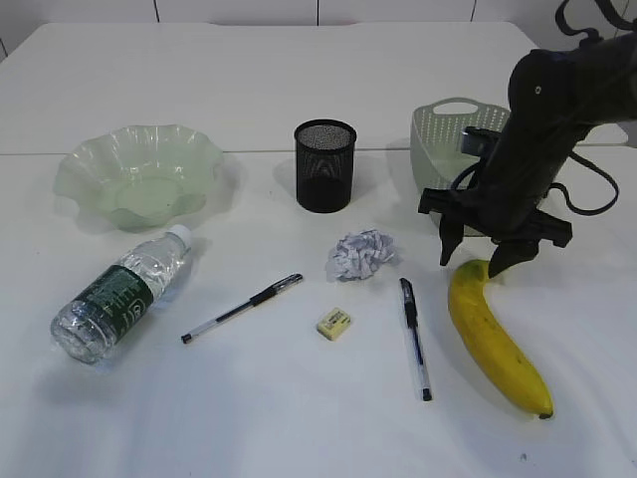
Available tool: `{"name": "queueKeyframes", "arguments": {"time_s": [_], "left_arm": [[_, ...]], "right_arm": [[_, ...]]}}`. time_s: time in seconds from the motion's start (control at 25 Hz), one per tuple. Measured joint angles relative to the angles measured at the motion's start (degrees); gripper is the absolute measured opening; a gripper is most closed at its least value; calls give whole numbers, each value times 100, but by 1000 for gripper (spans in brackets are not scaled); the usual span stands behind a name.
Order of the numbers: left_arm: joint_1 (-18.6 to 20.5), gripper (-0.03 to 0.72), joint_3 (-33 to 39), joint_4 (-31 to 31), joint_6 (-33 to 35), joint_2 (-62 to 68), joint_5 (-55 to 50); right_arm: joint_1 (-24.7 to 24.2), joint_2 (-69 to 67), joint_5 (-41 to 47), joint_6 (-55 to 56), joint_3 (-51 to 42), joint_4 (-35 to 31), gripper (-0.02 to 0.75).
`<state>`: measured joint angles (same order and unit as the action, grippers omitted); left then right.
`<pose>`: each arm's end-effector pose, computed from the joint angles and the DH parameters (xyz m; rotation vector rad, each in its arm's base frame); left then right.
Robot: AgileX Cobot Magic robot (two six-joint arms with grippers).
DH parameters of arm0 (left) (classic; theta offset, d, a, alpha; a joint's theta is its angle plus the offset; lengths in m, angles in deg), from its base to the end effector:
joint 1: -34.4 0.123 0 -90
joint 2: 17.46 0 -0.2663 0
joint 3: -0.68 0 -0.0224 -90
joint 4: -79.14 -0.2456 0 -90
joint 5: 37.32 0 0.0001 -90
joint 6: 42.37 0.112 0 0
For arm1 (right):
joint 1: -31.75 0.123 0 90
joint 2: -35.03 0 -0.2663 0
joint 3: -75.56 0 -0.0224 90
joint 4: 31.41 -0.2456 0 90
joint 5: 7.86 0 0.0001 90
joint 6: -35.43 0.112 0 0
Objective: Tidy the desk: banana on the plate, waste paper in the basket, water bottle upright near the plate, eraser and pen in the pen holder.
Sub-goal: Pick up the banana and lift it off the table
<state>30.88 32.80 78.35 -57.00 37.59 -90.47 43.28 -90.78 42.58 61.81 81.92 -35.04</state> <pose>0.1628 -0.0088 0.2895 -0.2322 2.4418 -0.1226 0.3912 0.0854 0.1276 0.4394 2.9551 0.1599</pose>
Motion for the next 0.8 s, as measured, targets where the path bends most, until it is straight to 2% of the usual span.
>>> {"name": "queueKeyframes", "arguments": {"time_s": [0.24,0.8], "left_arm": [[0,527,0,-11,0,0,0],[0,527,0,-43,-6,0,-18]], "right_arm": [[-43,-313,159,233,306,9,450],[-129,-550,209,299,317,106,449]]}}
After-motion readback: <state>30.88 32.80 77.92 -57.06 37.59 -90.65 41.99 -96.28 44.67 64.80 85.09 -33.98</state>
